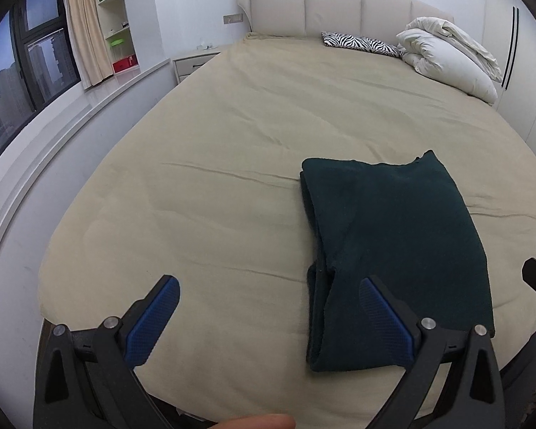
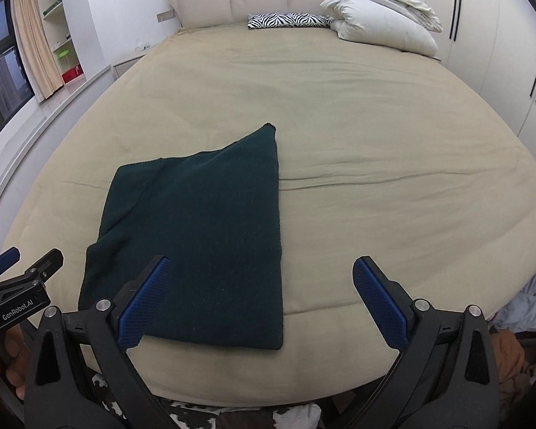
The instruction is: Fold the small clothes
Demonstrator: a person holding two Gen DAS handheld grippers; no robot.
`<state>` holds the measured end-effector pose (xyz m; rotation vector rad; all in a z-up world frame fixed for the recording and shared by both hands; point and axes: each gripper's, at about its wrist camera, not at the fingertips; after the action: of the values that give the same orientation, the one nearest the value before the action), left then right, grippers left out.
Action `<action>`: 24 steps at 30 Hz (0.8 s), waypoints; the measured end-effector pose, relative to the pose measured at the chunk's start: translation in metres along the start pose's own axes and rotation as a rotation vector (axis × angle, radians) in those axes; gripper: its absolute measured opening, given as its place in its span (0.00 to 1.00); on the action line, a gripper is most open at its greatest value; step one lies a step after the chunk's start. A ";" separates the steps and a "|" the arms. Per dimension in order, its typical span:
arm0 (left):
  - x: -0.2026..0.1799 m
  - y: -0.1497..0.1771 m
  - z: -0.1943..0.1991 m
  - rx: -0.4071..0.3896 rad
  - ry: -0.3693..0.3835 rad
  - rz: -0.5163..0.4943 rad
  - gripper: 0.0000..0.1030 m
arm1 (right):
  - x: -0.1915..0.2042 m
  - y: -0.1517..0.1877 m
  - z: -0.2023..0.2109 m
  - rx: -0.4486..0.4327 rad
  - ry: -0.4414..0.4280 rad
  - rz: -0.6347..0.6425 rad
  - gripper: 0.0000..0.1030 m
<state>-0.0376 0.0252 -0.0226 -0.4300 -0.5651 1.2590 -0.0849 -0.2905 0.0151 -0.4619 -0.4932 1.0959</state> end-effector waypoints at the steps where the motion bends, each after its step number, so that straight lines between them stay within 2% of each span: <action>1: 0.000 0.000 0.000 0.002 0.001 0.001 1.00 | 0.001 0.001 -0.002 0.004 0.003 0.004 1.00; 24: 0.000 0.003 -0.006 0.008 0.021 0.000 1.00 | 0.012 0.013 -0.017 0.036 0.024 0.013 1.00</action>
<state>-0.0365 0.0264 -0.0294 -0.4359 -0.5415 1.2548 -0.0798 -0.2768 -0.0037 -0.4462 -0.4496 1.1087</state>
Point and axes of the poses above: each gripper's, at about its wrist camera, not at the fingertips, and z roughly against the way its jaws point, x to its left, y to its underside, and after that the axes turned 11 degrees about -z, right-handed
